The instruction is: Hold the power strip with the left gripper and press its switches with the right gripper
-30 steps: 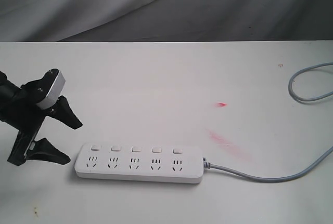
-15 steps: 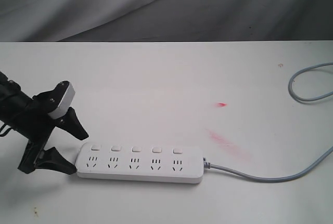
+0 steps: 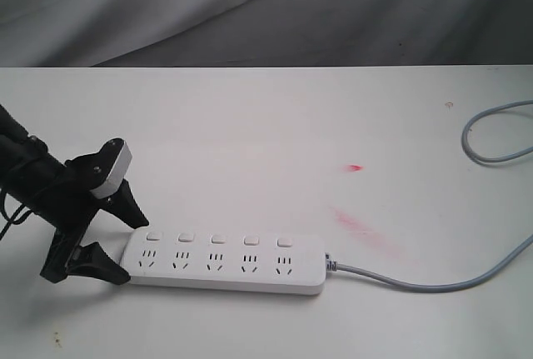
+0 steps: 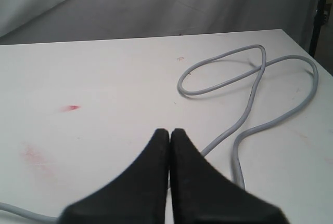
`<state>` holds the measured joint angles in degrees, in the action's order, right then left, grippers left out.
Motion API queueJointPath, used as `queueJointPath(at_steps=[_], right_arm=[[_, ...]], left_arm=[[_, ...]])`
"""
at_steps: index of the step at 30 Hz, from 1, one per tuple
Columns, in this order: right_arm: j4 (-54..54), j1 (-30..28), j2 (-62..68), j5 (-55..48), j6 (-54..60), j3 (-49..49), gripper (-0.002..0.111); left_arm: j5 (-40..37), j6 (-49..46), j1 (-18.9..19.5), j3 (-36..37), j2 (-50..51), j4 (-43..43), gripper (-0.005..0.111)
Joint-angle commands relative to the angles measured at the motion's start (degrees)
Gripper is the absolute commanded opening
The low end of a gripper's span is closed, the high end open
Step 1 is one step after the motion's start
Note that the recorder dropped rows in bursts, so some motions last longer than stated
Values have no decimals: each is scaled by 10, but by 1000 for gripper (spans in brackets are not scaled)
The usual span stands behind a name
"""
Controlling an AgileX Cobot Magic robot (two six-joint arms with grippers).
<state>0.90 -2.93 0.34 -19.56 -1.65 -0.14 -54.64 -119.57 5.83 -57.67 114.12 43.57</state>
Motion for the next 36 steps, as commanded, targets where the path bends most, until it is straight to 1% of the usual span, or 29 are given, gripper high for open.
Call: queueJointPath(at_steps=[1, 6, 9, 17, 36], right_arm=[[2, -5, -3, 0, -2, 1, 0], [2, -5, -3, 0, -2, 1, 0], [2, -5, -3, 0, -2, 1, 0], [2, -5, -3, 0, -2, 1, 0], [2, -5, -3, 0, -2, 1, 0]], left_arm=[[7, -4, -5, 2, 14, 9, 73], [7, -4, -5, 2, 18, 1, 55], [7, -4, -5, 2, 18, -6, 47], [7, -4, -5, 2, 18, -27, 47], [8, -4, -5, 2, 18, -27, 47]])
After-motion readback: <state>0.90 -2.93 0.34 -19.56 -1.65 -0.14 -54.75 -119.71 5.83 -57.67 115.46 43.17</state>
